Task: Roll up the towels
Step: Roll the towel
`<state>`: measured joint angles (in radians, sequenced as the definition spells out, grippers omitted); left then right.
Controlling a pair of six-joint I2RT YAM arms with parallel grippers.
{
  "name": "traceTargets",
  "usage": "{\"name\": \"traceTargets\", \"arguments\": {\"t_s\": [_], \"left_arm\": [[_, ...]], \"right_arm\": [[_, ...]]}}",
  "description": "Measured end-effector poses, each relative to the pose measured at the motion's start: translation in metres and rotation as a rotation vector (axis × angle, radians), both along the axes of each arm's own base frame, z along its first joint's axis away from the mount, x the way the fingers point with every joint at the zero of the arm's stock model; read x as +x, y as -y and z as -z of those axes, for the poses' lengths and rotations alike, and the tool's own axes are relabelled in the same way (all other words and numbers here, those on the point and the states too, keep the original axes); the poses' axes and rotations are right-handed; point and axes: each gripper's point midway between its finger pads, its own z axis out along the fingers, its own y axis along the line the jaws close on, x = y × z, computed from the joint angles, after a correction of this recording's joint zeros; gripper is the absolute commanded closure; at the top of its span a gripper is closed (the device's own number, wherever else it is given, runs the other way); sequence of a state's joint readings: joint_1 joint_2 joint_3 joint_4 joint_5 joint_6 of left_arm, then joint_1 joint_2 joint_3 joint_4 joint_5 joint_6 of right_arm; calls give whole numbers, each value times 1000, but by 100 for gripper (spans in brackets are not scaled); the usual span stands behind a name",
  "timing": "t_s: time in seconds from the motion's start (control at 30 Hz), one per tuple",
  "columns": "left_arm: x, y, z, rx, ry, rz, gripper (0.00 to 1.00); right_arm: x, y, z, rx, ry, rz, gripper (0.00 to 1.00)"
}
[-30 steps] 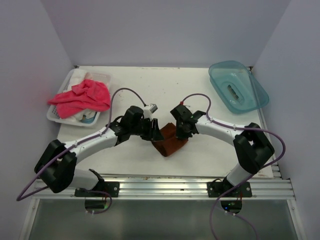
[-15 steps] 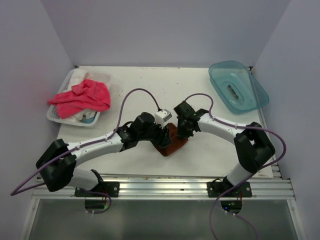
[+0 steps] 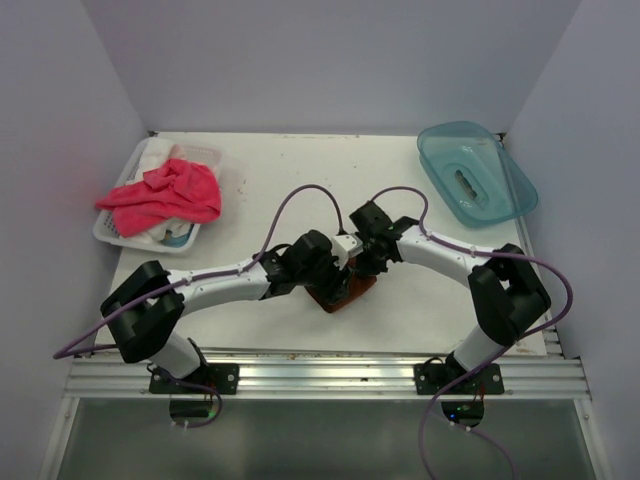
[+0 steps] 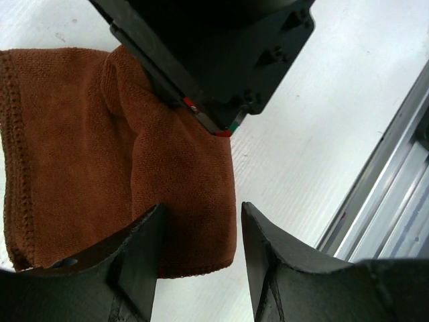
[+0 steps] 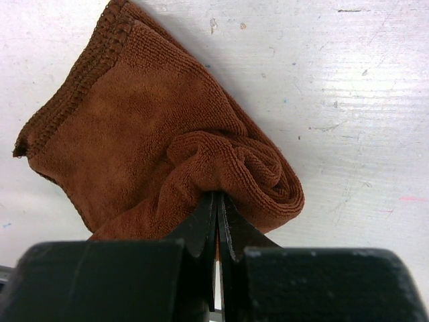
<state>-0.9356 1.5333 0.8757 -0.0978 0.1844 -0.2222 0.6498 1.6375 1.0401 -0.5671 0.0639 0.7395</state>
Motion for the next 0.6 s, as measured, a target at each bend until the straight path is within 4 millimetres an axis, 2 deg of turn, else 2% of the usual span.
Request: {"name": "traceTargets", "arguments": {"t_s": [0.23, 0.5, 0.6], "left_arm": [[0, 0, 0, 25, 33, 3, 48], [-9, 9, -20, 15, 79, 25, 47], [-11, 10, -20, 17, 79, 31, 47]], "right_arm": [[0, 1, 0, 4, -3, 3, 100], [1, 1, 0, 6, -5, 6, 100], [1, 1, 0, 7, -4, 6, 100]]}}
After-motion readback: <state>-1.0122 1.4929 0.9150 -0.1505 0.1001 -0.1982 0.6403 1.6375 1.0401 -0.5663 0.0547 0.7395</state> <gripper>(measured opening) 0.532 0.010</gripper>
